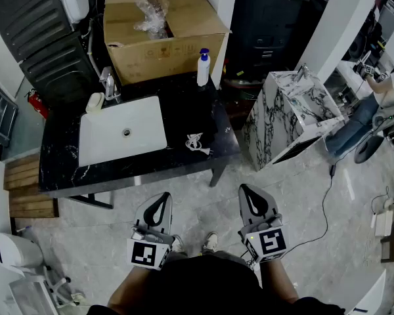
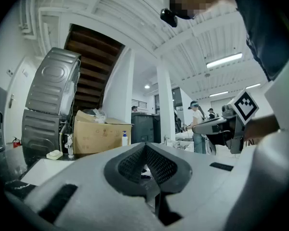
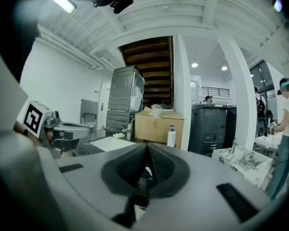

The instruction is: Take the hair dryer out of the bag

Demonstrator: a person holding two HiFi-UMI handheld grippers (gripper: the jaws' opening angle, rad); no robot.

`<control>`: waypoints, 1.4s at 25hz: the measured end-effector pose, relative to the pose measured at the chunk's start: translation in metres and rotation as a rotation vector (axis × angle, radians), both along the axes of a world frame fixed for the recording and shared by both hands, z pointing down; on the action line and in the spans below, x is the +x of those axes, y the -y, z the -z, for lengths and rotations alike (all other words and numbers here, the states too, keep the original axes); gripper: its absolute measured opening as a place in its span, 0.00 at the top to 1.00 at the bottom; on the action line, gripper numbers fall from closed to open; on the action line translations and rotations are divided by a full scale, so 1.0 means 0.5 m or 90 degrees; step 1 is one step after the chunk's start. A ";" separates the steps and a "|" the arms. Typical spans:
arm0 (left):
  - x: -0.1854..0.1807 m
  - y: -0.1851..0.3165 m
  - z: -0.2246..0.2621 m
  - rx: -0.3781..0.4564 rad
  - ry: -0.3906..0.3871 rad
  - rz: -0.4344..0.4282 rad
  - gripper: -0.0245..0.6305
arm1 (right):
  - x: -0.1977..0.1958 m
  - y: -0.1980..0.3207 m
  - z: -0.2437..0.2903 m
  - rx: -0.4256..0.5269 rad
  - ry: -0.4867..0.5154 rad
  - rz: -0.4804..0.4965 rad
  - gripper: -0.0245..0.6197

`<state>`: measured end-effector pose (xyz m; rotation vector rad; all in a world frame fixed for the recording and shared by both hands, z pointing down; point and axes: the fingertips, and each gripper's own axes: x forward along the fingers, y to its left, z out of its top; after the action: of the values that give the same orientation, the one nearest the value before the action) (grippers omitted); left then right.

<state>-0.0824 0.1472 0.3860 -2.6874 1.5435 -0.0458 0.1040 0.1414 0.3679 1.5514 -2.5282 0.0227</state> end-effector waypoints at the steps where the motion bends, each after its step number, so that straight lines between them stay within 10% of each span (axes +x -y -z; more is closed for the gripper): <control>1: 0.005 0.001 0.003 0.001 0.002 0.005 0.93 | 0.006 0.000 -0.001 0.002 -0.002 0.002 0.94; 35: 0.024 0.080 -0.078 -0.062 0.025 0.100 0.93 | 0.027 0.101 -0.109 -0.086 0.034 0.118 0.94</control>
<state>-0.0706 0.1070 0.4251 -2.6119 1.7810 -0.1834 0.1175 0.0911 0.4226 1.2800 -2.6393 0.2090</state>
